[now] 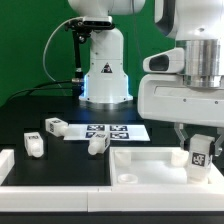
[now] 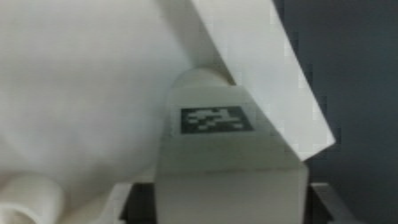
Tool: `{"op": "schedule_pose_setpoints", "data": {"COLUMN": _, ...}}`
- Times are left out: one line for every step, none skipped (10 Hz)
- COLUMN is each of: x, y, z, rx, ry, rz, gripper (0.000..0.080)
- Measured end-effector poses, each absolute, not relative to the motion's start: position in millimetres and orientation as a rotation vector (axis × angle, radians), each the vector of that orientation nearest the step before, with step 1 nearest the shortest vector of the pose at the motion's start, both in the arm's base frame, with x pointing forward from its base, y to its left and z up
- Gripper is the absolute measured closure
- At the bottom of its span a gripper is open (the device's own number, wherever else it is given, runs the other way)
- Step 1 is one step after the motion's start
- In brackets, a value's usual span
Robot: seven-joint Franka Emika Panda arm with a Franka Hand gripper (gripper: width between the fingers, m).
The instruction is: Assemble one leg
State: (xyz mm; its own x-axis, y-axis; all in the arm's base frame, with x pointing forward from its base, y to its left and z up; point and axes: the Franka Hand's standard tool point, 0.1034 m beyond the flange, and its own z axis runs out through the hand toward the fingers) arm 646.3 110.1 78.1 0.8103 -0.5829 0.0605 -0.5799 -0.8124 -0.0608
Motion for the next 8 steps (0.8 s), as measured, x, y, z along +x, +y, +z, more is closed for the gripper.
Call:
{"op": "schedule_pose_setpoints", "data": {"x": 645.9, "y": 109.6, "z": 77.9, "rx": -2.884, "ry": 1.153, "rz": -0.120, "gripper": 0.0513}}
{"op": "schedule_pose_setpoints", "data": {"x": 645.2, "y": 107.1, "z": 77.3, "rx": -2.712, "ry": 1.478, "rz": -0.099, "gripper": 0.0513}}
{"op": "schedule_pose_setpoints", "data": {"x": 644.6, "y": 104.5, "z": 76.4, "rx": -2.509, "ry": 1.767, "rz": -0.070, "gripper": 0.0513}}
{"op": "schedule_pose_setpoints", "data": {"x": 643.0, "y": 101.4, "z": 76.1, "rx": -2.345, "ry": 1.965, "rz": -0.050, "gripper": 0.0513}}
{"op": "schedule_pose_setpoints", "data": {"x": 643.0, "y": 101.1, "z": 76.1, "rx": -2.335, "ry": 1.977, "rz": -0.044, "gripper": 0.0512}}
{"op": "schedule_pose_setpoints", "data": {"x": 642.8, "y": 101.7, "z": 76.0, "rx": -2.311, "ry": 2.003, "rz": -0.042, "gripper": 0.0512}}
{"op": "schedule_pose_setpoints", "data": {"x": 642.9, "y": 101.7, "z": 76.0, "rx": -2.329, "ry": 1.982, "rz": -0.044, "gripper": 0.0512}}
{"op": "schedule_pose_setpoints", "data": {"x": 643.4, "y": 102.6, "z": 75.9, "rx": -2.344, "ry": 1.961, "rz": -0.049, "gripper": 0.0512}}
